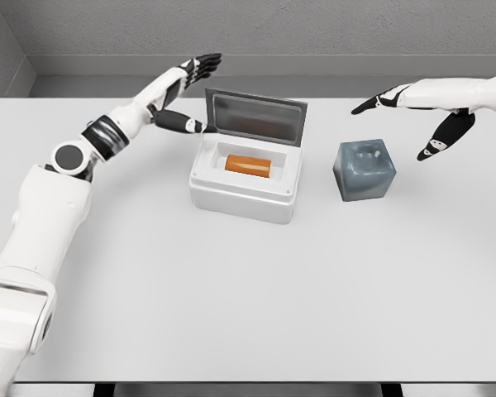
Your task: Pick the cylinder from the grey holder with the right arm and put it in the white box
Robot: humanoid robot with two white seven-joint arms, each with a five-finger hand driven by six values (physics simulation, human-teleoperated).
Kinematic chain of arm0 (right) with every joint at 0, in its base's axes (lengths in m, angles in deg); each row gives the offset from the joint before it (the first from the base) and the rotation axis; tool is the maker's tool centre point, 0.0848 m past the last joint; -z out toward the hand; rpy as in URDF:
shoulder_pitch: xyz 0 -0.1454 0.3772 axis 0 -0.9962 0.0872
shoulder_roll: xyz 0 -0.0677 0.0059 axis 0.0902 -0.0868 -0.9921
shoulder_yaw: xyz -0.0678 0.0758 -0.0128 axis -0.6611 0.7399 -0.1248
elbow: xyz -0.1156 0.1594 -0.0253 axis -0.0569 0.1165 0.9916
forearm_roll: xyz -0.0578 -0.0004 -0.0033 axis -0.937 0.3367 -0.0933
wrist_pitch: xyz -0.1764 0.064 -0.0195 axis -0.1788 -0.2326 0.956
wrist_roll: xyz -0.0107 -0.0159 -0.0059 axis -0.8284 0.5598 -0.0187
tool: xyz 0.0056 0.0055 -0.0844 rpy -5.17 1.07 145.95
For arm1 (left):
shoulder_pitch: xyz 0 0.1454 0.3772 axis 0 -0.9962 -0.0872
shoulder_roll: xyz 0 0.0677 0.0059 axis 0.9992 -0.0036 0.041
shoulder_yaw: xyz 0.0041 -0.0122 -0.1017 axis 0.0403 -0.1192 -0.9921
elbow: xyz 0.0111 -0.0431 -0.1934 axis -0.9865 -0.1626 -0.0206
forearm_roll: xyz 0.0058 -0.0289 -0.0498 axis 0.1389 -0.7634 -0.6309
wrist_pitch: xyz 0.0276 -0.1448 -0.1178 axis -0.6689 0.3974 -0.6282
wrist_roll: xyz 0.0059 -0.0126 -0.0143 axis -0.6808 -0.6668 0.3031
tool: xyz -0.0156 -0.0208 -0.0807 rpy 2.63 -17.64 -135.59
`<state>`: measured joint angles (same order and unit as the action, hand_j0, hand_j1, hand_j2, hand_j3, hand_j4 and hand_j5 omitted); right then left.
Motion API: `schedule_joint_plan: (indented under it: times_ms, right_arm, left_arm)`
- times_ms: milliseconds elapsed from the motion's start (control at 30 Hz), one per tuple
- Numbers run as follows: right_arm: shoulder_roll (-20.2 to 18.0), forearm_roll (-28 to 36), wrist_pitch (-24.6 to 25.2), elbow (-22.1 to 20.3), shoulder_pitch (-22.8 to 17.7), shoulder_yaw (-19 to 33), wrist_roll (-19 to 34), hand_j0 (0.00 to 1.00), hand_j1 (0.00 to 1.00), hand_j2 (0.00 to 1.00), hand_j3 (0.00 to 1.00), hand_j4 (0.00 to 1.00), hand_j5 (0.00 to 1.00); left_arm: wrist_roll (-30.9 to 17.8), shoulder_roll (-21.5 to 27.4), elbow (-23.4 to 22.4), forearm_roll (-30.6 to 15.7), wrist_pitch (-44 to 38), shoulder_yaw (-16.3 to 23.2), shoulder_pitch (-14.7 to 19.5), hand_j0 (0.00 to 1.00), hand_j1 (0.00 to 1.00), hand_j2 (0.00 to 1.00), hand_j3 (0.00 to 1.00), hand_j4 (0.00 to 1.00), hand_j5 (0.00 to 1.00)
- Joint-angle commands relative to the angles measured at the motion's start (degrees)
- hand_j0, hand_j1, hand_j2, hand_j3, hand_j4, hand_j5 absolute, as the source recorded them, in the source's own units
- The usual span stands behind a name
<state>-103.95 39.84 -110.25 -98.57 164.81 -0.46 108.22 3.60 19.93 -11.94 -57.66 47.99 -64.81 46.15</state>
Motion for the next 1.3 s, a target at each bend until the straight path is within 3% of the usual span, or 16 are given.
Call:
schedule_joint_plan:
  times_ms: [0,433,667,1033,1267]
  right_arm:
    - [-0.01,0.38,0.14,-0.08,0.00,0.10,-0.02,1.00,1.00,1.00,1.00,1.00,1.00]
    - [-0.09,0.38,0.14,-0.43,0.00,0.10,-0.02,1.00,1.00,1.00,1.00,1.00,1.00]
    - [-0.09,0.38,0.14,-0.52,0.00,0.10,-0.02,1.00,1.00,1.00,1.00,1.00,1.00]
    - [-0.09,0.38,0.14,-1.05,0.00,0.10,-0.02,1.00,1.00,1.00,1.00,1.00,1.00]
    - [-0.18,0.38,0.14,-0.96,0.00,0.10,-0.02,1.00,1.00,1.00,1.00,1.00,1.00]
  left_arm:
    - [0.01,0.09,-0.17,-1.38,-0.09,-0.44,-0.09,1.00,1.00,1.00,1.00,1.00,1.00]
    - [0.01,0.18,-0.78,-5.51,-0.09,0.09,-0.44,1.00,1.00,1.00,1.00,1.00,1.00]
    - [0.01,0.97,-0.34,-5.51,-0.09,0.18,-0.79,1.00,1.00,1.00,1.00,1.00,1.00]
    - [0.01,1.41,4.49,-5.51,-0.09,0.35,-3.25,1.00,1.00,1.00,1.00,1.00,1.00]
    - [0.01,1.41,4.49,-5.60,-0.09,1.67,-3.43,1.00,1.00,1.00,1.00,1.00,1.00]
